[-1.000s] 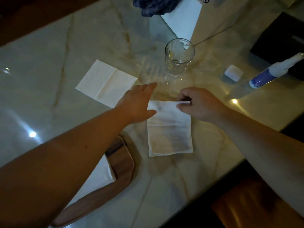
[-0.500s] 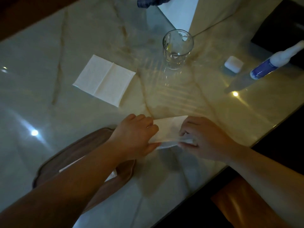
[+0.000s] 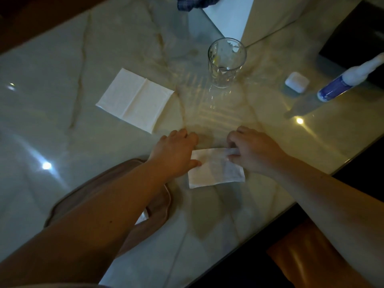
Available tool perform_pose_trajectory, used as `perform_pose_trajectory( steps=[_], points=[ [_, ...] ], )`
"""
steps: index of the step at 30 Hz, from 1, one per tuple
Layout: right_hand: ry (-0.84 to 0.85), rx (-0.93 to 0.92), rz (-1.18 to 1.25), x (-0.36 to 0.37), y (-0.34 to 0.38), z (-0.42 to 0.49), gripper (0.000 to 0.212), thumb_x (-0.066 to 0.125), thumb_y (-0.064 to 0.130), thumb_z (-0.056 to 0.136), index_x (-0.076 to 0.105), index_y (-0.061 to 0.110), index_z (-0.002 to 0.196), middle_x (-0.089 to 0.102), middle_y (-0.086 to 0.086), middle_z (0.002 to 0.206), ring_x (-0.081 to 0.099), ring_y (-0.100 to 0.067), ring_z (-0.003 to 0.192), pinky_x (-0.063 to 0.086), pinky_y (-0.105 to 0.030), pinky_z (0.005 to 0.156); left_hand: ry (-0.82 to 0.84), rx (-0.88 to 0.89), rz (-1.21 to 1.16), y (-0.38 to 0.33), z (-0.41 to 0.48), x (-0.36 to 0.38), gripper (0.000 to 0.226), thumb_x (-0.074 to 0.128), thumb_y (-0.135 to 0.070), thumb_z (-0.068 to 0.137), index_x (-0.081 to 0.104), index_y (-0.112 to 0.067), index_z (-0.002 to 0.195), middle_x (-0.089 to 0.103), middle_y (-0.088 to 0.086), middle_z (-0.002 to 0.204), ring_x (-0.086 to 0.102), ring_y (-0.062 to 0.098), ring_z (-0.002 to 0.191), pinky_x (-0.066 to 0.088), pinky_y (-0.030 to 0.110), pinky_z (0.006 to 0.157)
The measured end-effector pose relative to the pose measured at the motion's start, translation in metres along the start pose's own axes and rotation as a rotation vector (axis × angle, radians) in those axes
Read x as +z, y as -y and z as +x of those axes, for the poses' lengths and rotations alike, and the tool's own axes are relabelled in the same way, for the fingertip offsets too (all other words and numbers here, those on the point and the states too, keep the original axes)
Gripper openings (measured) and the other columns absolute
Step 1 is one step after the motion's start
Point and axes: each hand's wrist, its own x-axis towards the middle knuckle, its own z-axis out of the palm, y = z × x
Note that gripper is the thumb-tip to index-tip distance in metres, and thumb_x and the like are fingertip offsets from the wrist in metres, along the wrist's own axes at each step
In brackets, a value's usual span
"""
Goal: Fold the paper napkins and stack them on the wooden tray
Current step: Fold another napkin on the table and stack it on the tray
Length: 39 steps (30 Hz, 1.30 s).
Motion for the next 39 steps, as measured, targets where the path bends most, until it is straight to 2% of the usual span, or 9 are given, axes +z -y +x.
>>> perform_pose_trajectory(
  steps=[5,10,13,17,22,27,30,35,39],
  points=[
    [0.063,0.047,0.163,0.0,-0.002,-0.001,0.02,0.071,0.021,0.074,0.053,0.029,0.072,0.051,0.009,0.079,0.055,-0.016,0.079,0.038,-0.028,0.064,0.043,0.044,-0.069,-0.004,-0.002,-0.006,0.021,0.061,-0.037,0.086,0.062,-0.019,0.095,0.058,0.005,0.102,0.053,0.022,0.096,0.047,0.039,0.085],
    [0.014,0.137,0.669,-0.011,0.01,-0.009,0.018,0.074,0.013,0.074,0.059,0.022,0.07,0.063,0.004,0.066,0.053,-0.008,0.059,0.042,-0.03,0.061,-0.1,-0.174,-0.671,0.006,-0.029,-0.016,0.012,0.069,-0.022,0.081,0.058,-0.022,0.082,0.058,-0.006,0.072,0.052,0.007,0.061,0.042,0.018,0.058],
    [-0.009,0.155,0.806,-0.013,0.031,-0.011,0.018,0.073,0.005,0.075,0.061,0.018,0.079,0.065,-0.001,0.073,0.056,-0.008,0.063,0.044,-0.026,0.063,-0.161,-0.328,-1.0,0.019,-0.048,-0.021,0.015,0.074,-0.02,0.078,0.06,-0.023,0.083,0.068,0.003,0.079,0.063,0.018,0.071,0.054,0.032,0.063],
    [0.011,0.151,0.977,-0.006,0.07,-0.008,0.026,0.071,-0.002,0.076,0.059,0.019,0.086,0.066,-0.001,0.073,0.06,-0.009,0.067,0.048,-0.023,0.063,-0.224,-0.463,-1.243,0.04,-0.084,-0.019,0.024,0.071,-0.013,0.082,0.057,-0.028,0.095,0.068,-0.005,0.093,0.067,0.012,0.083,0.057,0.024,0.053],
    [0.102,0.126,0.981,0.02,0.123,0.001,0.021,0.071,0.002,0.078,0.06,0.017,0.088,0.071,-0.003,0.08,0.064,-0.019,0.076,0.052,-0.038,0.068,-0.288,-0.597,-1.237,0.076,-0.137,-0.004,0.032,0.07,-0.015,0.083,0.055,-0.027,0.109,0.067,-0.009,0.096,0.067,0.01,0.087,0.06,0.031,0.067],
    [0.132,0.05,0.87,0.048,0.166,0.01,0.01,0.076,0.018,0.074,0.068,0.022,0.071,0.069,-0.007,0.074,0.062,-0.018,0.071,0.049,-0.034,0.071,-0.342,-0.731,-1.098,0.104,-0.179,0.019,0.031,0.073,-0.02,0.081,0.058,-0.027,0.106,0.067,-0.009,0.085,0.066,0.012,0.077,0.057,0.032,0.059],
    [0.154,-0.01,0.673,0.061,0.183,0.014,0.006,0.073,0.02,0.078,0.068,0.022,0.077,0.059,0.01,0.063,0.053,-0.006,0.058,0.043,-0.024,0.059,-0.365,-0.79,-1.047,0.118,-0.195,0.033,0.028,0.075,-0.023,0.078,0.062,-0.028,0.102,0.07,-0.003,0.091,0.068,0.018,0.078,0.059,0.04,0.062],
    [0.169,-0.126,0.447,0.071,0.202,0.017,0.007,0.071,0.022,0.079,0.065,0.025,0.082,0.054,0.011,0.065,0.048,-0.006,0.053,0.038,-0.02,0.05,-0.361,-0.798,-0.98,0.131,-0.209,0.047,0.026,0.073,-0.022,0.077,0.056,-0.041,0.079,0.069,0.0,0.088,0.068,0.026,0.08,0.059,0.052,0.064],
    [0.148,-0.19,0.362,0.075,0.207,0.021,0.008,0.069,0.02,0.08,0.064,0.022,0.085,0.049,0.014,0.06,0.047,-0.007,0.052,0.034,-0.02,0.051,-0.332,-0.79,-0.818,0.132,-0.211,0.051,0.033,0.073,-0.02,0.076,0.048,-0.041,0.071,0.059,-0.009,0.078,0.062,0.02,0.078,0.057,0.048,0.071]
  ],
)
